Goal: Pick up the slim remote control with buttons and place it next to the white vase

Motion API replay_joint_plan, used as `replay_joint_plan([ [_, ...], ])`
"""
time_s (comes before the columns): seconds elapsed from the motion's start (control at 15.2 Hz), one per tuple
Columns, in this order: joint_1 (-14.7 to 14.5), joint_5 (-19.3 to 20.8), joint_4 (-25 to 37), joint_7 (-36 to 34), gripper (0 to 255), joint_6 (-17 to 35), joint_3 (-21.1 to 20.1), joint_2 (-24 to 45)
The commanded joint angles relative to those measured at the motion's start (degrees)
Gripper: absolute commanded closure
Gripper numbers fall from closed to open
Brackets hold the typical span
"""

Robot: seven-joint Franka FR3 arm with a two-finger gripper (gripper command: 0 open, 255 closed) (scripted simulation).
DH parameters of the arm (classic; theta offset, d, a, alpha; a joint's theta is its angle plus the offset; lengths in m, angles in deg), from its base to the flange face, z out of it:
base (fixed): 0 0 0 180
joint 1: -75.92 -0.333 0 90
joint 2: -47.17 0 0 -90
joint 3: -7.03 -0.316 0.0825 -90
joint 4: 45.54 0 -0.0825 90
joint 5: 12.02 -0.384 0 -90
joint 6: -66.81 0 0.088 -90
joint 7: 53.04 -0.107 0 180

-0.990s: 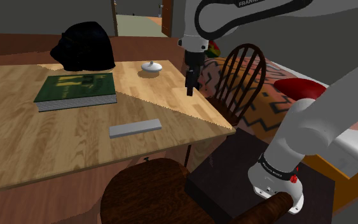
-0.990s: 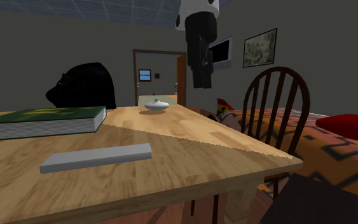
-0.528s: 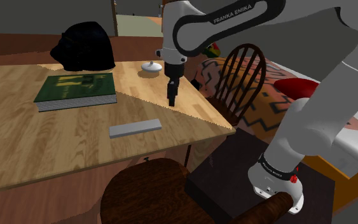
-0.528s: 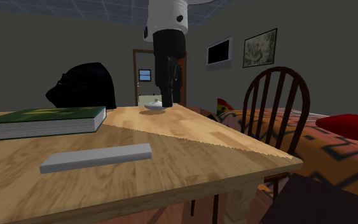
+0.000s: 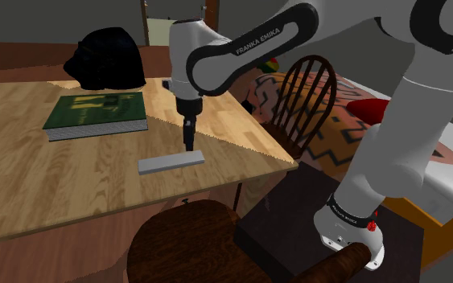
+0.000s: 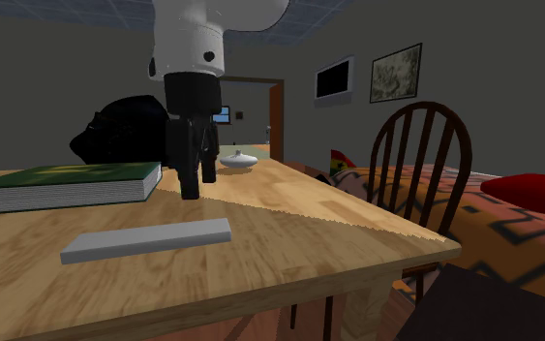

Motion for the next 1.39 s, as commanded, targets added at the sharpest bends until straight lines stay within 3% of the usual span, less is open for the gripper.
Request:
replay_joint_plan([
  [0.0, -1.12, 1.49, 2.49, 0.08, 0, 1.44, -0.97, 3.44],
  [0.2, -2.92, 3.93, 6.16, 0.13, 0, 3.15, -2.15, 8.3],
  [0.73, -3.2, 5.34, 4.13, -0.82, 0, 8.26, -1.7, 11.53],
  [1.25, -3.2, 5.34, 4.14, -0.81, 0, 8.24, -1.7, 11.53],
  [1.32, -3.2, 5.34, 4.14, -0.81, 255, 8.24, -1.7, 11.53],
])
